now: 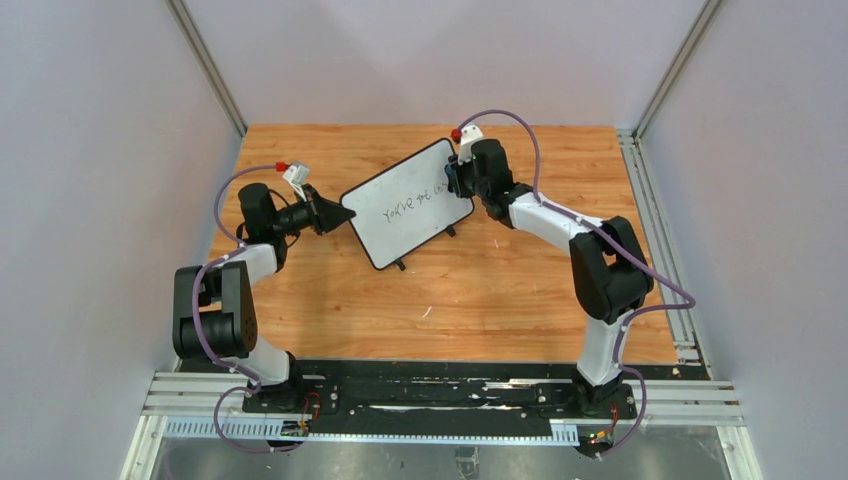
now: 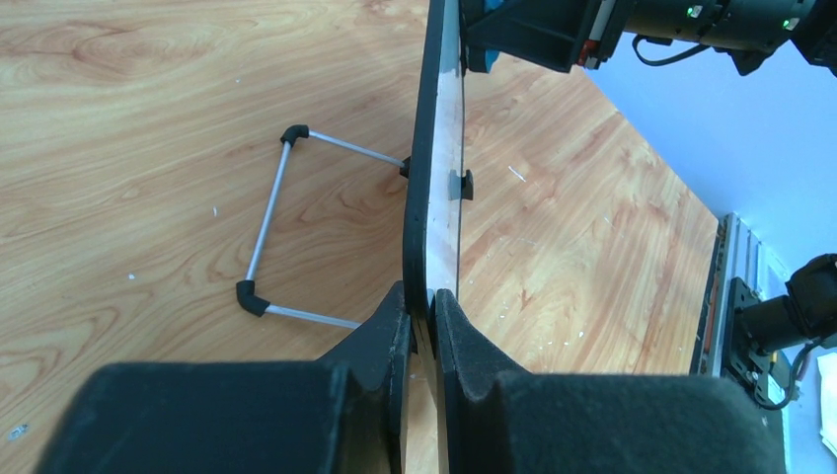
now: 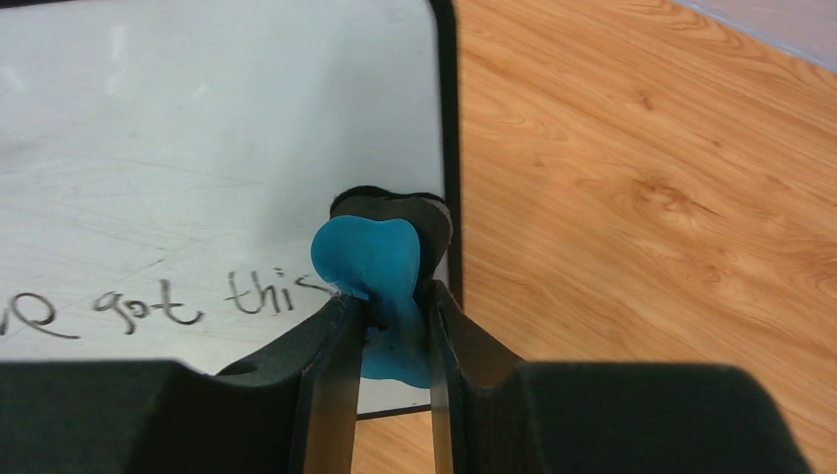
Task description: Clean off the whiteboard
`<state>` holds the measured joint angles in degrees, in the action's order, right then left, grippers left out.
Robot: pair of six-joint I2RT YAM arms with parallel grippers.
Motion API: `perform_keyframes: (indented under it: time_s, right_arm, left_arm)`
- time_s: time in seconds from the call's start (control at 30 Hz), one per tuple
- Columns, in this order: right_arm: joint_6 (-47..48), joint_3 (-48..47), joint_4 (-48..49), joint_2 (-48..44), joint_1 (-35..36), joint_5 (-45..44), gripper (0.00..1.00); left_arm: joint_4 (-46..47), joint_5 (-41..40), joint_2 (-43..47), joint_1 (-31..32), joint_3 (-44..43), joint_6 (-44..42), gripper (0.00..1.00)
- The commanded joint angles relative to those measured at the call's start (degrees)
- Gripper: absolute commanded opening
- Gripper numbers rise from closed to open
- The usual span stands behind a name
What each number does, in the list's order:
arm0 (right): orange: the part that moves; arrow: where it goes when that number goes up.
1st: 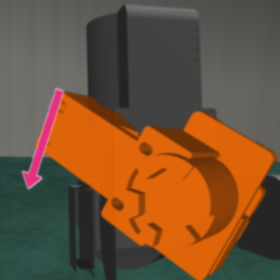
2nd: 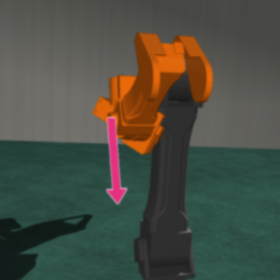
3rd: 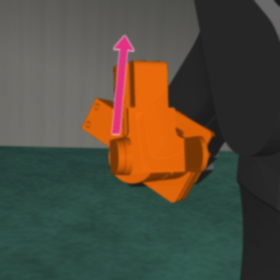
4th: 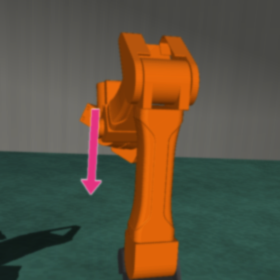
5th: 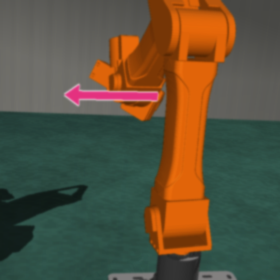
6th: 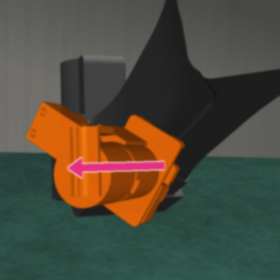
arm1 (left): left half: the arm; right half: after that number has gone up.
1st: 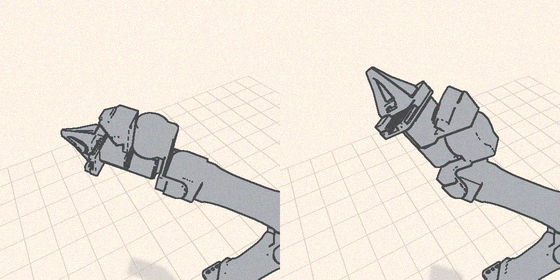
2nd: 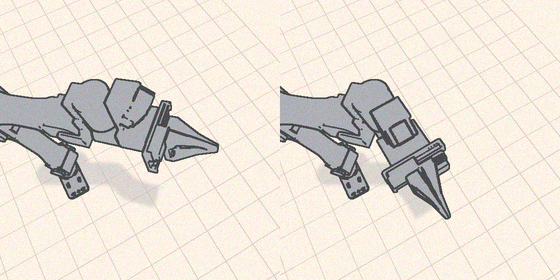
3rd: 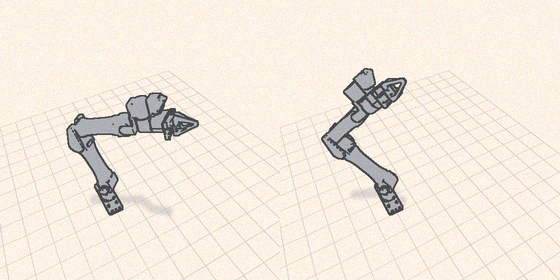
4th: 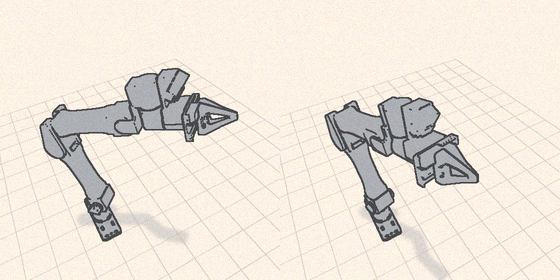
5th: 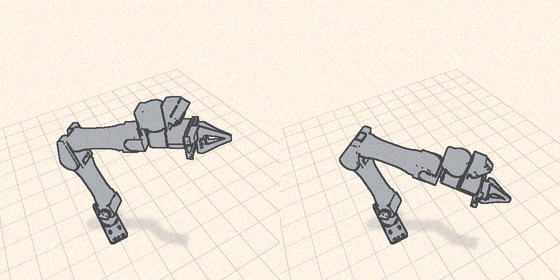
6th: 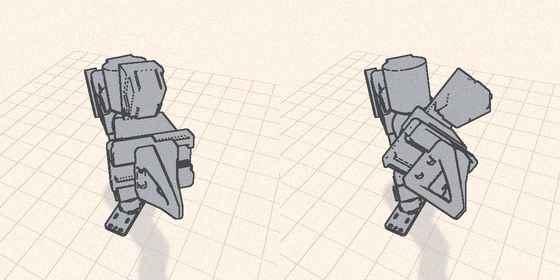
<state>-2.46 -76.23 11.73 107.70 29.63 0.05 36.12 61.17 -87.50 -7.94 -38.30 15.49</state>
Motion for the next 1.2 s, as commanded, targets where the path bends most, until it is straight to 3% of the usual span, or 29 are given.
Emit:
perform_keyframes:
  time_s: [0.0, 0.37, 0.83, 1.17]
  right_arm:
    - [1.1, 0.38, 0.84, 1.67, -2.11, 0.33, 0.01]
    - [-1.07, 1.2, 1.66, 2.33, 0.38, 3.23, 0.01]
    - [-2.58, 1.35, 2.45, 2.56, 9.02, 2.5, 0.01]
    - [-3.42, 2.47, 1.37, 4.17, 2.97, 2.04, 0.01]
  left_arm:
    - [-2.81, -0.8, -0.08, 0.31, 0.07, -5.47, 0.0]
    - [-3.22, -0.97, -0.13, 0.3, -0.1, -5.88, 0.0]
    - [-3.51, -1.0, -0.24, 0.24, -0.19, -6.08, 0.0]
    - [-3.86, -0.91, -0.19, 0.3, -0.12, -6.25, 0.0]
